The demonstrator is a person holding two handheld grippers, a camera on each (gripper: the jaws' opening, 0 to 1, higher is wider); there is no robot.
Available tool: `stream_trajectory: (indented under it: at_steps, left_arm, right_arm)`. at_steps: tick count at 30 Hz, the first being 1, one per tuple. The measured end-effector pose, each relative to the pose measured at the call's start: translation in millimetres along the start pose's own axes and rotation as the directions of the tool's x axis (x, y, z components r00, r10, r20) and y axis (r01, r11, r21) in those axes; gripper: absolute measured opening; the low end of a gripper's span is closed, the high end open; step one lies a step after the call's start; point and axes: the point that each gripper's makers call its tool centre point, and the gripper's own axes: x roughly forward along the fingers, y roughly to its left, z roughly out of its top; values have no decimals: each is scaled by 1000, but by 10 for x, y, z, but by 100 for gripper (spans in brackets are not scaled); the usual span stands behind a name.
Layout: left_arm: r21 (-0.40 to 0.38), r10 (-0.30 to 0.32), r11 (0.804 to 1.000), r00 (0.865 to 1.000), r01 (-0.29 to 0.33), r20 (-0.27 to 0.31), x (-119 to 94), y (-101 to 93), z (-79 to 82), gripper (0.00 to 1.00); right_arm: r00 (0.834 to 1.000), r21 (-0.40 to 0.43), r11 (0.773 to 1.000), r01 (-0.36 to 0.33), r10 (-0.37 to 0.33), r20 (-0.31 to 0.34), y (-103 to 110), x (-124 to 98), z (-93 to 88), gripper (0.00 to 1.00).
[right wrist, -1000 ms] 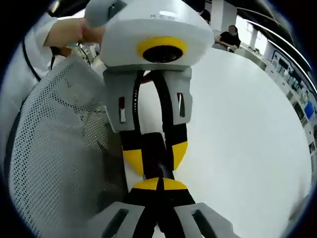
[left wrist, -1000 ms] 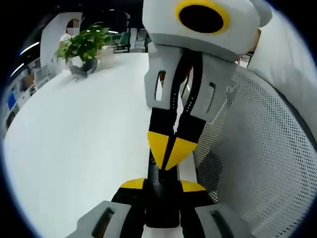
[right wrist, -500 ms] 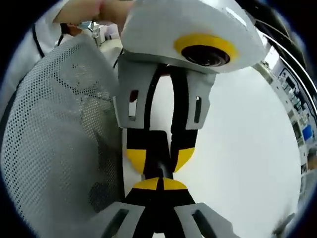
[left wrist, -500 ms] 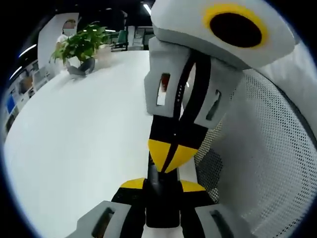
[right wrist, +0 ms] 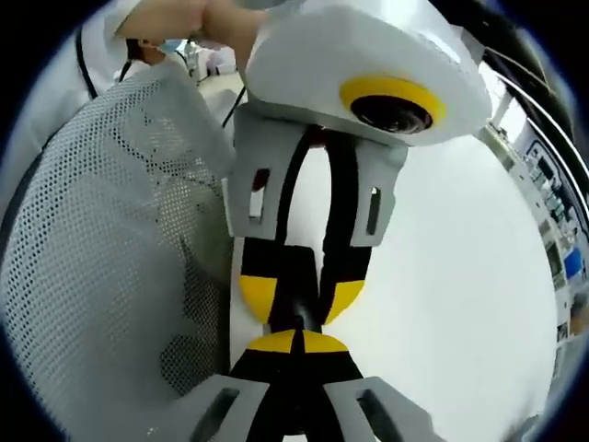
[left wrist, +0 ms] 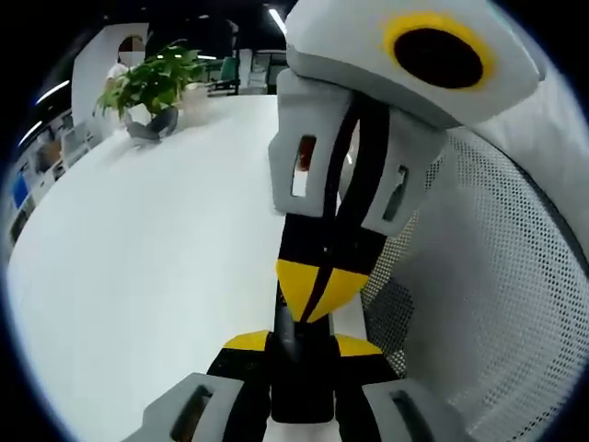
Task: Press the specified remote control buttons in sequence, fully releasing each button before pressing the next.
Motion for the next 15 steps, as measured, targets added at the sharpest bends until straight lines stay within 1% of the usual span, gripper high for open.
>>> stream_trajectory:
  at_steps: [1, 4, 6, 7, 9, 10, 12, 13, 14, 15]
  left_arm:
    - [-1, -1, 1000, 1000, 1, 2, 0, 1, 0, 24]
    - [-3, -3, 1000, 1000, 3, 4, -1, 1, 1, 24]
    - [-2, -3, 1000, 1000, 3, 3, 2, 2, -3, 24]
    - [-2, -3, 1000, 1000, 3, 2, 3, 0, -2, 24]
    - [-3, -4, 1000, 1000, 4, 3, 2, -3, -1, 24]
    - [-3, -5, 1000, 1000, 5, 3, 1, -4, 0, 24]
    - [-1, -5, 1000, 1000, 5, 1, 2, -5, 1, 24]
    - [-1, -5, 1000, 1000, 5, 0, 3, -6, 0, 24]
    - [-1, -5, 1000, 1000, 5, -1, 3, -7, 0, 24]
    - [-2, -6, 1000, 1000, 6, -1, 3, -8, 0, 24]
  right_arm:
    - [1000, -21, 1000, 4, -4, -3, -1, 4, -3, 0]
    - [999, -122, 992, 35, -37, -16, -16, 15, 12, 0]
    - [997, -227, 973, 45, -58, -53, -4, 26, 6, 0]
    - [995, -233, 971, 49, -67, -69, 2, 27, 2, 0]
    - [996, -196, 979, 46, -59, -62, -3, 32, 6, 0]
    - [998, -127, 991, 39, -46, -51, -2, 26, 4, 0]
    - [999, -39, 999, 28, -29, -34, -15, 20, 7, 0]
    - [1000, 27, 999, 20, -19, -20, -23, 16, 8, 0]
    - [1000, 43, 999, 12, -12, -5, -26, 14, 10, 0]
    - [1000, 95, 995, -2, 0, 23, -26, 9, 18, 0]
